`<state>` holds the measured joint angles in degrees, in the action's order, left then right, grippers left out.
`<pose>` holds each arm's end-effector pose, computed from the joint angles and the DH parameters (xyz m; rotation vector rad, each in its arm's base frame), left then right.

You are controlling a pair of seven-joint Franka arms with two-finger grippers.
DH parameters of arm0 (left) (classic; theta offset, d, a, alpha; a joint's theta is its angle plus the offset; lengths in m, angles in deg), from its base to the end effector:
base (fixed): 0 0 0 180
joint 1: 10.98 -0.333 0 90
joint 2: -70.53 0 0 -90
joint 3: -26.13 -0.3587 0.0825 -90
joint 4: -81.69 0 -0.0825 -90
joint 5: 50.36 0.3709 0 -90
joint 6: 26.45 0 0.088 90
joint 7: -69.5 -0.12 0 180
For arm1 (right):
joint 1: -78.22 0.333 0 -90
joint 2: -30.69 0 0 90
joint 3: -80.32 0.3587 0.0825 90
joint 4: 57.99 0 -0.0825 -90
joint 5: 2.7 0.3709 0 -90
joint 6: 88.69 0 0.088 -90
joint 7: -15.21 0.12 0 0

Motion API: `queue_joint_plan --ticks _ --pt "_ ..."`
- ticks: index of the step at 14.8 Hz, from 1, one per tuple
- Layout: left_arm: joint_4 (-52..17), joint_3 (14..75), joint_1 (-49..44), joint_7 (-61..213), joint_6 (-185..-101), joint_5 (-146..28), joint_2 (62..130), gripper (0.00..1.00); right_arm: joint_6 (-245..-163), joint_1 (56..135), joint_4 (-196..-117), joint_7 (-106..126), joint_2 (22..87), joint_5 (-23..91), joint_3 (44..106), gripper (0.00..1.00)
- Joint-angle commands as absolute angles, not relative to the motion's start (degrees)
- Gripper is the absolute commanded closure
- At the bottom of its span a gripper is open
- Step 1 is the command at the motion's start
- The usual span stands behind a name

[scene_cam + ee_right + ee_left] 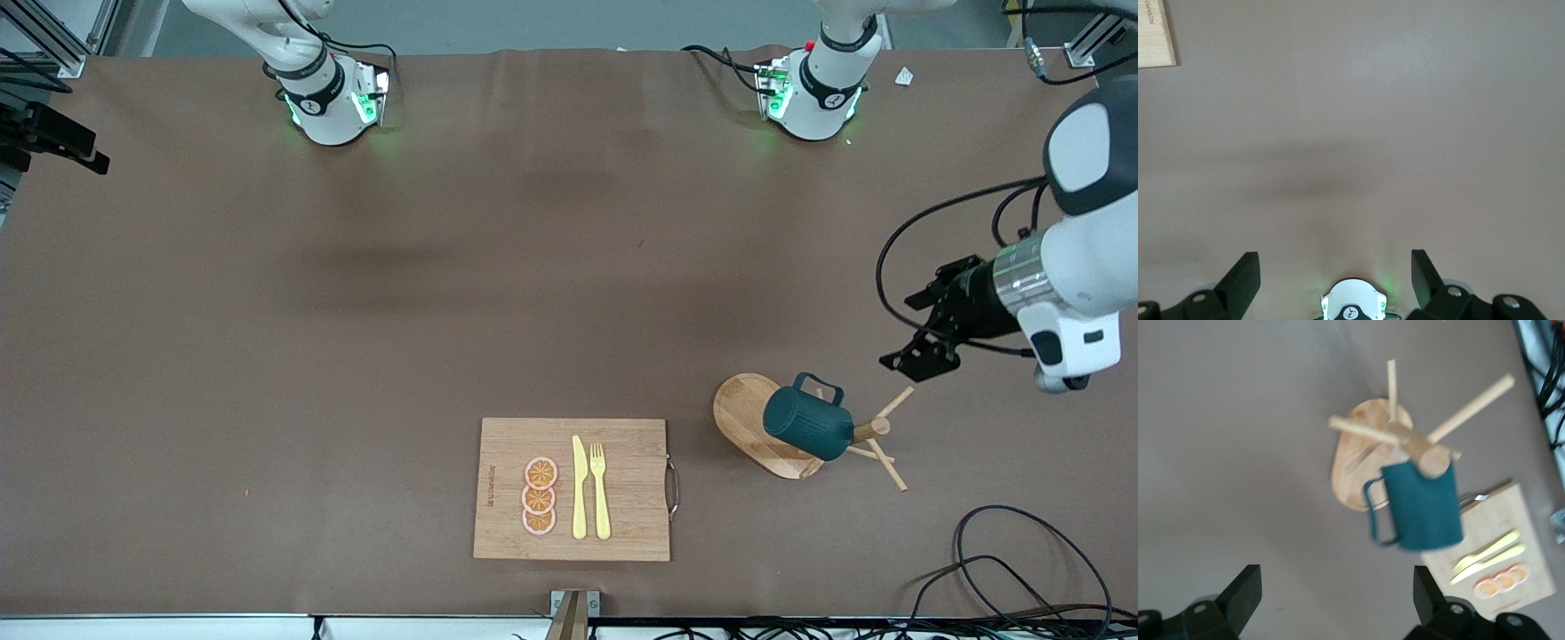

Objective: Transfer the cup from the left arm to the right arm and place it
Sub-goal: 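Reach the left gripper down to the teal mug on the stand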

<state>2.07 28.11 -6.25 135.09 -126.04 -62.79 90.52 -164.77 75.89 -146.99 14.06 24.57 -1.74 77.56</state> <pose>0.6613 -0.0964 0.5441 2.5433 1.5005 -0.1976 0.4730 -0.0416 0.6967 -3.1066 0.1012 0.1827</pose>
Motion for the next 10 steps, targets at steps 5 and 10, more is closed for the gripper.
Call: queue_joint_plan --ticks 5,10 --pt "3.6 28.8 -6.0 139.9 -134.1 -66.6 96.7 0.0 -164.3 75.5 -147.2 13.5 23.7 -1.6 77.9 0.0" --pt "3.6 28.9 -4.7 140.2 -139.7 -66.9 100.8 0.0 -164.2 75.5 -147.2 13.5 23.7 -1.6 77.9 0.0"
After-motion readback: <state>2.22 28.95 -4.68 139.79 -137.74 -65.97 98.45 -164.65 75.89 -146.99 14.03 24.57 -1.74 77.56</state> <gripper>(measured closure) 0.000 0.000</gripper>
